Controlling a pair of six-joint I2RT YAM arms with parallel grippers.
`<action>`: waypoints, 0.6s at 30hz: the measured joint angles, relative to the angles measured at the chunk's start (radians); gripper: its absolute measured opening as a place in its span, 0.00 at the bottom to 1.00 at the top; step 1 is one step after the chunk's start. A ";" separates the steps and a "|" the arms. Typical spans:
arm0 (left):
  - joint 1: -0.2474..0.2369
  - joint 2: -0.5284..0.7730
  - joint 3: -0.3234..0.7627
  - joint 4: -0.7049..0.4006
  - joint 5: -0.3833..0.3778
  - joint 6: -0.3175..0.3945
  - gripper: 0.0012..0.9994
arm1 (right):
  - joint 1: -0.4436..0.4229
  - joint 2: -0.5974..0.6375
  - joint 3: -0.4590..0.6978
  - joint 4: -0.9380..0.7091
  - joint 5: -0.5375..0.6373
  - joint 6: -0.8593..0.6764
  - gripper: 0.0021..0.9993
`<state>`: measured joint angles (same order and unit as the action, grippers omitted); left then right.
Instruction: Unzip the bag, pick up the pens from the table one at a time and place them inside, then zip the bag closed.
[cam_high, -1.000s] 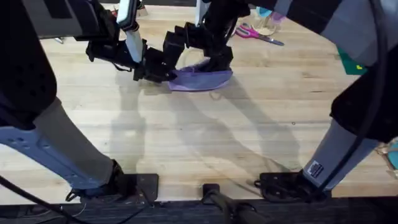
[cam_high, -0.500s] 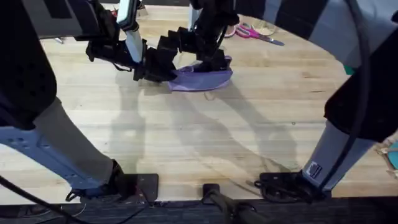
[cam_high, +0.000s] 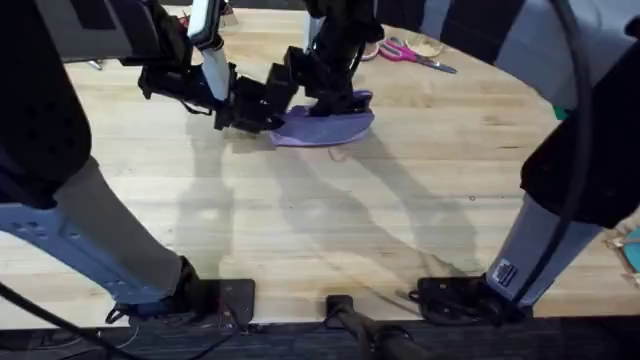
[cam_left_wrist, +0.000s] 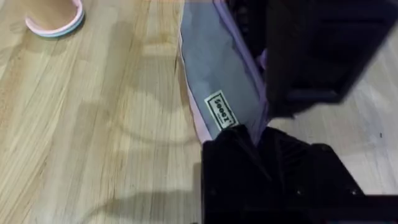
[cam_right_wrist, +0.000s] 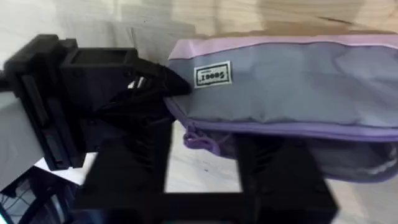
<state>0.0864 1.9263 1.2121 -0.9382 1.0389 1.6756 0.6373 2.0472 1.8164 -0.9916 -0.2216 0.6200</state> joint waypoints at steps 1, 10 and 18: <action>0.000 0.000 0.000 0.000 0.000 0.000 0.04 | 0.000 0.000 0.000 0.000 0.001 0.001 0.49; -0.005 0.000 0.000 0.001 -0.003 0.000 0.04 | 0.004 0.000 0.000 0.003 -0.008 0.012 0.04; -0.005 0.000 0.000 0.001 -0.004 0.000 0.04 | 0.004 0.000 0.000 0.003 -0.008 0.013 0.03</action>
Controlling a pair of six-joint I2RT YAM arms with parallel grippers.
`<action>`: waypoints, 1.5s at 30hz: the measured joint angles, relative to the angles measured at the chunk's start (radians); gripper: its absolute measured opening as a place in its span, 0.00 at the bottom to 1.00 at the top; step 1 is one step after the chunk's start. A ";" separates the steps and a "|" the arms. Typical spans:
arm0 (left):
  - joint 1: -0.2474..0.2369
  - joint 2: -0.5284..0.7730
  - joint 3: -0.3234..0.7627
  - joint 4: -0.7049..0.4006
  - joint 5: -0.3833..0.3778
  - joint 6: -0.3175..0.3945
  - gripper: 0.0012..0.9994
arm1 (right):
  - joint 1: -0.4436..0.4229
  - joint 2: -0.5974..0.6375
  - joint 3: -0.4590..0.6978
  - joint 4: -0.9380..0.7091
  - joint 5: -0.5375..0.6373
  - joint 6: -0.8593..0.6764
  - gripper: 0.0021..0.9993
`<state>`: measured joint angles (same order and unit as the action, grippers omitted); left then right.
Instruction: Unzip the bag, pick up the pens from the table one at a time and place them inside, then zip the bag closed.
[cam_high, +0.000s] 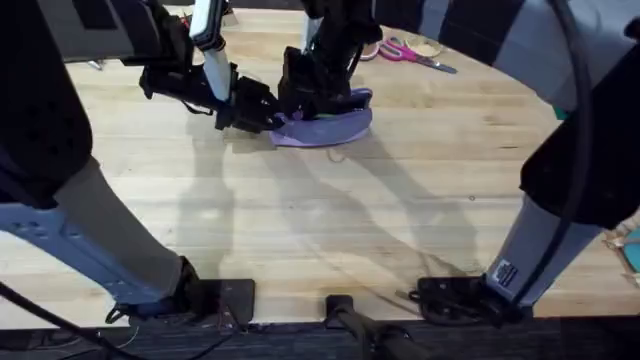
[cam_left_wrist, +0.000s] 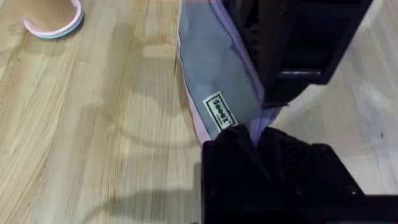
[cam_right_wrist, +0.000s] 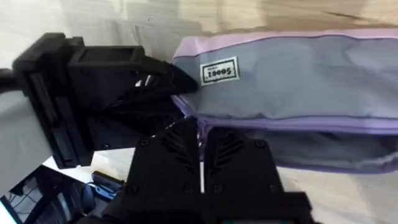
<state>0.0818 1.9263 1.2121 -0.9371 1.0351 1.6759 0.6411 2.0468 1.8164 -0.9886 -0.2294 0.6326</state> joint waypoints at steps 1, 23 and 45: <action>0.000 0.000 0.000 0.000 0.000 0.000 0.04 | 0.000 -0.001 0.000 0.000 0.000 0.000 0.03; -0.041 0.000 0.000 0.006 0.110 -0.027 0.04 | -0.185 -0.032 0.000 -0.088 -0.169 -0.078 0.03; -0.029 0.000 -0.001 0.000 0.040 -0.030 0.04 | -0.471 -0.057 0.000 -0.163 0.187 -0.220 0.03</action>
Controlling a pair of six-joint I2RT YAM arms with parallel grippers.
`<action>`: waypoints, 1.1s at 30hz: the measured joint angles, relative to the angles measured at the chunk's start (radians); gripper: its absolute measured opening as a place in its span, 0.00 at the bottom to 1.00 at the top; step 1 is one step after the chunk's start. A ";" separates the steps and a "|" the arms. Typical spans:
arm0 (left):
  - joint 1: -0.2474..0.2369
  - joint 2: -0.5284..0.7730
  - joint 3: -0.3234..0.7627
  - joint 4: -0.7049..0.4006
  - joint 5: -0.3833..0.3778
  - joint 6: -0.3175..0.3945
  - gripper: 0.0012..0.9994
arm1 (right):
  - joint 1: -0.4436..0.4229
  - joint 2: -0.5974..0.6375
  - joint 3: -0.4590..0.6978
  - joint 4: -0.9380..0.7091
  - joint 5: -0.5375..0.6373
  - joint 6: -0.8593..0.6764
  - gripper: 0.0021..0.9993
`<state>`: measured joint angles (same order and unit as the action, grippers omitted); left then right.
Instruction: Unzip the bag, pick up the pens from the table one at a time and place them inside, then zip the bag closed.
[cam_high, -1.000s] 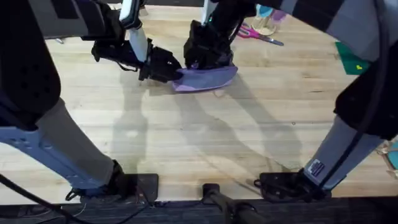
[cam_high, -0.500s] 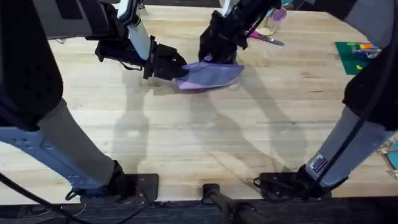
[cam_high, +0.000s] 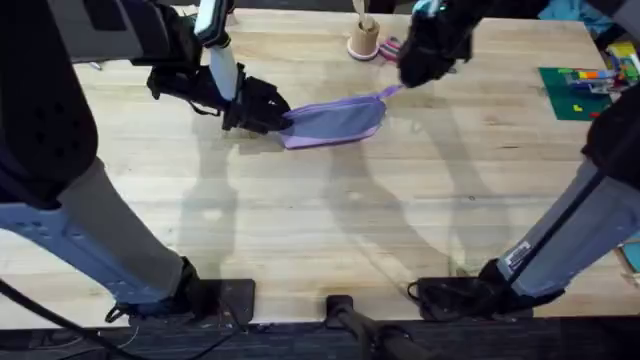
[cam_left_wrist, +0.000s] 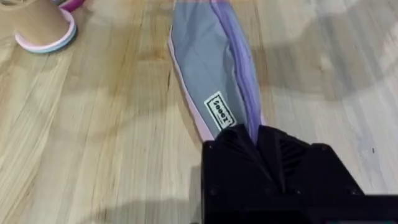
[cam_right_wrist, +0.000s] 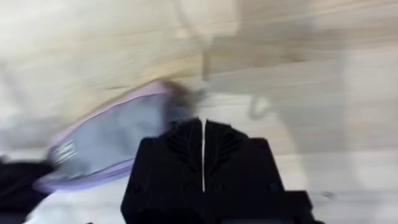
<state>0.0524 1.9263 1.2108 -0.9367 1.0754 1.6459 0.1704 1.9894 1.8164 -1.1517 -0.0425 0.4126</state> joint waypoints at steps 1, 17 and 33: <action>0.004 0.000 0.000 0.000 -0.003 0.000 0.04 | -0.012 -0.002 0.000 0.000 0.043 -0.003 0.03; 0.010 0.000 0.000 -0.001 -0.011 0.000 0.04 | -0.061 -0.006 0.000 0.024 0.204 -0.035 0.03; 0.021 0.000 0.031 -0.098 -0.083 -0.002 0.96 | 0.183 -0.198 0.016 0.020 0.286 -0.262 1.00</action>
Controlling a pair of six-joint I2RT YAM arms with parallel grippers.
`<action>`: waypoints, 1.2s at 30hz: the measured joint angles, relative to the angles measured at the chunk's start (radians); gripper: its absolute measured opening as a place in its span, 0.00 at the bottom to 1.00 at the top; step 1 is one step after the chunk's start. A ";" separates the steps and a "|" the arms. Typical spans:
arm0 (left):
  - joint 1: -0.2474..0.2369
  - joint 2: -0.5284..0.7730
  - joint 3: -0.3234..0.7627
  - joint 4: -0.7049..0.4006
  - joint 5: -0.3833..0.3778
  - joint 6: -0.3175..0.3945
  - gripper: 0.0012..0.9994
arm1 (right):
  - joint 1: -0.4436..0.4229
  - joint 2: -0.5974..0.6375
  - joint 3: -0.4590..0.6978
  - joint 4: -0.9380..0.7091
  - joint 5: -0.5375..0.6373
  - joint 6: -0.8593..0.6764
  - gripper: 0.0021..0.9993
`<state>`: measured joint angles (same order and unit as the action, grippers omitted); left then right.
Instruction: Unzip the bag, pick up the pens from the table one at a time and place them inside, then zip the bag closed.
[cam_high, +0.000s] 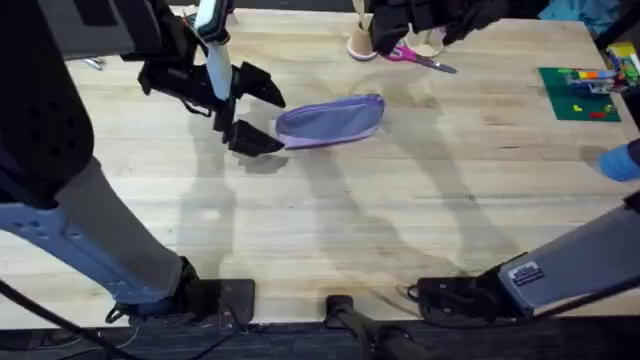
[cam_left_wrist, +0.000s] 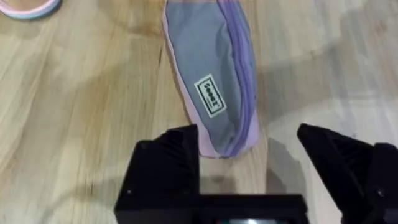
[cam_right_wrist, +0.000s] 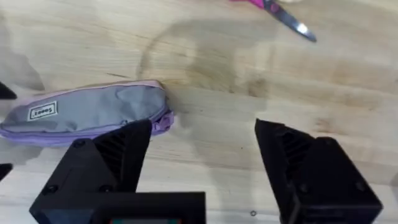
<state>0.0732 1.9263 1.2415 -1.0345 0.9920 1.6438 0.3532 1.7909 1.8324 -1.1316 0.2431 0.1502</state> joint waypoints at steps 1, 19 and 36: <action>0.002 0.000 0.014 -0.025 -0.014 0.001 0.99 | 0.012 -0.002 0.001 -0.001 0.015 -0.004 1.00; 0.057 -0.003 0.600 -0.657 -0.195 0.019 0.94 | 0.045 -0.136 0.002 -0.141 0.039 0.003 1.00; 0.047 -0.244 0.743 -0.656 -0.504 -0.669 1.00 | -0.186 -0.264 0.002 -0.208 -0.049 0.002 1.00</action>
<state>0.1200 1.6826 1.9844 -1.6909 0.4876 0.9747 0.1670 1.5268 1.8339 -1.3396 0.1939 0.1520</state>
